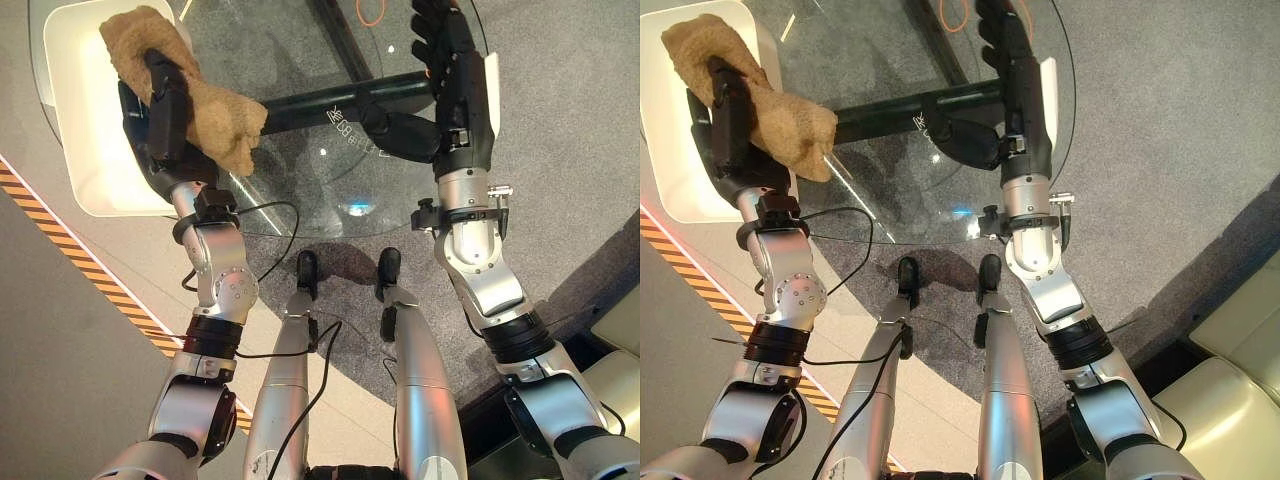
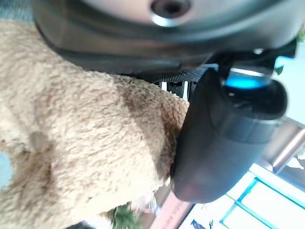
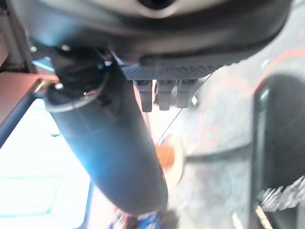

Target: Wipe the table with a cloth and put it in the basket.

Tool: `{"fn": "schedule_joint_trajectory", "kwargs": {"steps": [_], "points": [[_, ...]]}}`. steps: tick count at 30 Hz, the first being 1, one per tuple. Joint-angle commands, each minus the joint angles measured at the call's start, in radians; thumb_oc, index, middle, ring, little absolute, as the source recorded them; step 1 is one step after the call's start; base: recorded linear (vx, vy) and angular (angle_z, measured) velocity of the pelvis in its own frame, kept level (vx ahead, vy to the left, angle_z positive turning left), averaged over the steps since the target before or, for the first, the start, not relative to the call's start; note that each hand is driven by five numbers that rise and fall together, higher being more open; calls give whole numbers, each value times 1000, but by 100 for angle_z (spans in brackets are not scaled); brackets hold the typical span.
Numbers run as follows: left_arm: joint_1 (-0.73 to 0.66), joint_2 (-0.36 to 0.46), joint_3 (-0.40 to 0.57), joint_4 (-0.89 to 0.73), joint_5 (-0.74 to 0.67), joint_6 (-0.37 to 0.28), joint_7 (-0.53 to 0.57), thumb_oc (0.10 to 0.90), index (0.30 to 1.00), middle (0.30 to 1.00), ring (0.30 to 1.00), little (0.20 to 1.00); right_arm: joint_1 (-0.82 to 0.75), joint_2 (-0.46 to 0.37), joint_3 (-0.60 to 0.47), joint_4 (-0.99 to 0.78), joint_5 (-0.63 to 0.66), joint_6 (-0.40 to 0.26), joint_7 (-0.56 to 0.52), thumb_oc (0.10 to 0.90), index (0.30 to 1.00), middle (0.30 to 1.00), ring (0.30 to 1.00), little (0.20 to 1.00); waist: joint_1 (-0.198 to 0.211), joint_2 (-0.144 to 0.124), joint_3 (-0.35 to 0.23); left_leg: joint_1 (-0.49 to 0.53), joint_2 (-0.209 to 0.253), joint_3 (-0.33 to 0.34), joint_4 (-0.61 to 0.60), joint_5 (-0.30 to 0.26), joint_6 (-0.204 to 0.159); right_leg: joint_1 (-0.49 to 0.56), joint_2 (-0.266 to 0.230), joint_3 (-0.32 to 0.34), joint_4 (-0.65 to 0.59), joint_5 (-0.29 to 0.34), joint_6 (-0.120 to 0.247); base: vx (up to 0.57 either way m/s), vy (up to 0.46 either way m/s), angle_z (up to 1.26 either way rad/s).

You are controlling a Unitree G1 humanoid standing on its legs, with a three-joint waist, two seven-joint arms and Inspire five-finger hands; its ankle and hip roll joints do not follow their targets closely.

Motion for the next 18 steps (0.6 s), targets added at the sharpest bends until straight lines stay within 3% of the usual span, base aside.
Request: {"fn": "schedule_joint_trajectory", "kwargs": {"steps": [1, 9, 18], "points": [[-89, 106, 96, -93, 123, -179, -6, 100, 300, 300, 300, 200, -28, -26, -66, -89, -43, -112, -57, 800, 900, 900, 900, 900, 9, 16, -28, 34, -61, 68, -12, -35, 45, 69, 60, -29, -62, -59, 17, 0, 0, 0], [-118, 227, 116, 62, 100, -214, 68, 100, 300, 300, 300, 200, -9, -114, -78, 222, 76, -163, -170, 800, 900, 900, 900, 900, 4, 29, -28, 38, -53, 72, -13, -40, 40, 67, 61, -23, -56, -71, 12, -3, 33, -3], [-198, 358, 96, 199, 97, -203, 146, 100, 300, 300, 300, 200, -17, -174, -51, 515, 188, -225, -191, 800, 900, 900, 900, 900, 0, 26, -28, 25, -44, 74, -7, -46, 40, 55, 70, -20, -50, -76, 7, -4, 1, -3]]}}
